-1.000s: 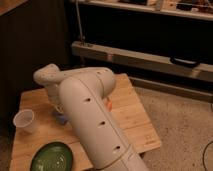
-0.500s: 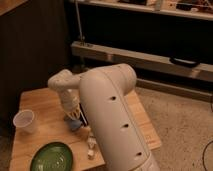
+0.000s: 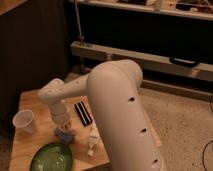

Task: Wipe the white sponge on the table

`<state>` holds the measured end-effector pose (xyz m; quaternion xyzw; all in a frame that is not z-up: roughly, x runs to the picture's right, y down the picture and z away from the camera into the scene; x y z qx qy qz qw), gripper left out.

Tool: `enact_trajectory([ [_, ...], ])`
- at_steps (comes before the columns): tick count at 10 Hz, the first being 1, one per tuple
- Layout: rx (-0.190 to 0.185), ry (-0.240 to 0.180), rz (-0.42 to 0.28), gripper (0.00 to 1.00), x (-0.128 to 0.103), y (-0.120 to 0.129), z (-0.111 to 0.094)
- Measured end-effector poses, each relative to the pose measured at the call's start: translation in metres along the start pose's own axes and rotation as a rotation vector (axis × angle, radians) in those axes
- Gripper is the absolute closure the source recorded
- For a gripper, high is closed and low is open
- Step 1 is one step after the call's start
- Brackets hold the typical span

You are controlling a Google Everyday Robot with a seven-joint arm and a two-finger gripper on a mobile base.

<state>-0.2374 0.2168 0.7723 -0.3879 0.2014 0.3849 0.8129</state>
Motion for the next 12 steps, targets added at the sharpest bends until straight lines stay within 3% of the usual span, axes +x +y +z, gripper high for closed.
enact_trajectory([
  [4, -0.001, -0.013, -0.111, 0.86, -0.039, 0.049, -0.002],
  [6, 0.005, -0.012, -0.129, 0.86, -0.059, 0.055, 0.001],
  [9, 0.018, -0.012, -0.096, 0.86, -0.089, 0.033, -0.001],
  [12, 0.045, -0.001, -0.027, 0.86, -0.109, -0.006, -0.006],
])
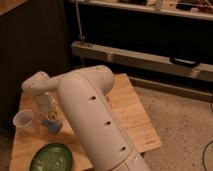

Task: Wipe the white sponge on the table

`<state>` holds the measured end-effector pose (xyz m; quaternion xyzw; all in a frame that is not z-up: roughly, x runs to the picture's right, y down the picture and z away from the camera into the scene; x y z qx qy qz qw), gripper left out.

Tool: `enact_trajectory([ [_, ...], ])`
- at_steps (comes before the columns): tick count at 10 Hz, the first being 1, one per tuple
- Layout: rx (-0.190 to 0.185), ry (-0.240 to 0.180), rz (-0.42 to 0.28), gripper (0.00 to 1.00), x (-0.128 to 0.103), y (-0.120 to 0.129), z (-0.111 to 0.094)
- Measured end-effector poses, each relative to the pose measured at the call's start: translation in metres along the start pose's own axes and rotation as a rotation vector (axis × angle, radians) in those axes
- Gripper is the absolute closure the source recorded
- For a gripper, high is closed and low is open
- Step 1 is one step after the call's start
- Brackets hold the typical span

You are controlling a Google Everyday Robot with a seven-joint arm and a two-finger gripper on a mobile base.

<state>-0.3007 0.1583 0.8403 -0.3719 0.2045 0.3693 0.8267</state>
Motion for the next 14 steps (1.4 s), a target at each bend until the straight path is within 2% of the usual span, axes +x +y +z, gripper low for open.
enact_trajectory([
  [2, 0.016, 0.016, 0.071, 0.86, -0.003, -0.038, 0.001],
  [3, 0.017, 0.023, 0.1, 0.86, 0.002, -0.05, 0.004],
  [5, 0.008, 0.025, 0.147, 0.86, 0.026, -0.069, 0.008],
  [7, 0.004, 0.022, 0.159, 0.86, 0.057, -0.075, 0.007],
  [9, -0.001, 0.008, 0.143, 0.86, 0.095, -0.063, 0.002],
  [10, -0.002, 0.003, 0.118, 0.86, 0.105, -0.05, 0.0],
  [12, 0.0, -0.01, 0.041, 0.86, 0.114, -0.011, -0.002],
  [14, 0.003, -0.017, -0.02, 0.86, 0.107, 0.018, -0.001],
])
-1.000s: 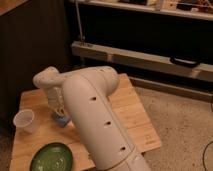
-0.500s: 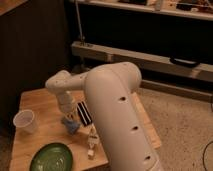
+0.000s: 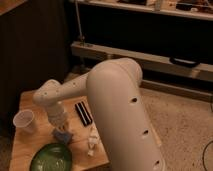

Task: Wipe the white sponge on the table

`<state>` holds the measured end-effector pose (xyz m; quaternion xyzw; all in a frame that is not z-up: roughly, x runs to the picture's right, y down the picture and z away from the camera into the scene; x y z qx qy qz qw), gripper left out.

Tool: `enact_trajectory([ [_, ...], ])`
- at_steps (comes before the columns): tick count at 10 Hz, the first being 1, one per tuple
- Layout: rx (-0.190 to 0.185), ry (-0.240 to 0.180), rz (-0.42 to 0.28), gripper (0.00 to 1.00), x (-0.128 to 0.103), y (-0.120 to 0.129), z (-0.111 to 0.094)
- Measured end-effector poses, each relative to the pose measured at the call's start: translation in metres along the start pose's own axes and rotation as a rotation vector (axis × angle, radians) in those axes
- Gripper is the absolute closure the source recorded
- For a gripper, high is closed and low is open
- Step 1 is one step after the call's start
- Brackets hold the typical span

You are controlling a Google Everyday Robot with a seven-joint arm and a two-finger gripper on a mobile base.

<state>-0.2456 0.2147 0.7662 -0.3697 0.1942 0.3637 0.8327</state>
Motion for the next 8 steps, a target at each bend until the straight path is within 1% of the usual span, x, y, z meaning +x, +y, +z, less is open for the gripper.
enact_trajectory([
  [2, 0.002, 0.002, -0.047, 0.86, -0.013, 0.018, 0.005],
  [4, -0.001, 0.001, -0.078, 0.86, -0.035, 0.034, 0.012],
  [5, 0.0, -0.001, -0.078, 0.86, -0.05, 0.033, 0.015],
  [7, 0.002, -0.007, -0.075, 0.86, -0.066, 0.032, 0.016],
  [8, 0.007, -0.015, -0.072, 0.86, -0.084, 0.031, 0.01],
])
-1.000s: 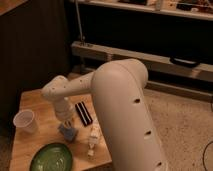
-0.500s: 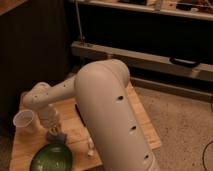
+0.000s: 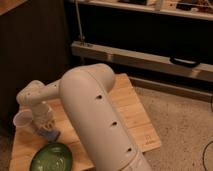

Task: Wipe the white sponge on the table

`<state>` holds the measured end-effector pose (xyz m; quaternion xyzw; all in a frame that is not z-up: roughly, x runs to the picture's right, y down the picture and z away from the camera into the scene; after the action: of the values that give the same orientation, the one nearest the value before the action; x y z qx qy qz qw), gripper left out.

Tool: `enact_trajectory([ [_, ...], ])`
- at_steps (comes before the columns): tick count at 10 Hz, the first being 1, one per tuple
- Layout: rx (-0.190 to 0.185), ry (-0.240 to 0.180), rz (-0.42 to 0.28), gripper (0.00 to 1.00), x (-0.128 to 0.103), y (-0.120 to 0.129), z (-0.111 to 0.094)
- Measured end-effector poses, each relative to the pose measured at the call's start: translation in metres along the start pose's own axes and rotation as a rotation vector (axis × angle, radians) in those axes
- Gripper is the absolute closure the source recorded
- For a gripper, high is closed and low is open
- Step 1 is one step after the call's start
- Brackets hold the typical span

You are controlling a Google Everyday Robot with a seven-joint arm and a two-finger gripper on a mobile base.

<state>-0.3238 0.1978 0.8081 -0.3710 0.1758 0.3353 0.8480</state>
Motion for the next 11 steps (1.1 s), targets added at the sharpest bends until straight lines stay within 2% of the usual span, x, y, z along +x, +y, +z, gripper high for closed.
enact_trajectory([
  [3, -0.004, -0.003, 0.047, 0.86, -0.02, -0.034, -0.011],
  [4, -0.009, 0.001, 0.079, 0.86, -0.027, -0.052, -0.015],
  [6, -0.011, 0.023, 0.147, 0.86, -0.029, -0.084, -0.011],
  [8, -0.011, 0.055, 0.226, 0.86, -0.013, -0.114, 0.002],
  [11, 0.007, 0.082, 0.296, 0.86, 0.022, -0.14, 0.007],
])
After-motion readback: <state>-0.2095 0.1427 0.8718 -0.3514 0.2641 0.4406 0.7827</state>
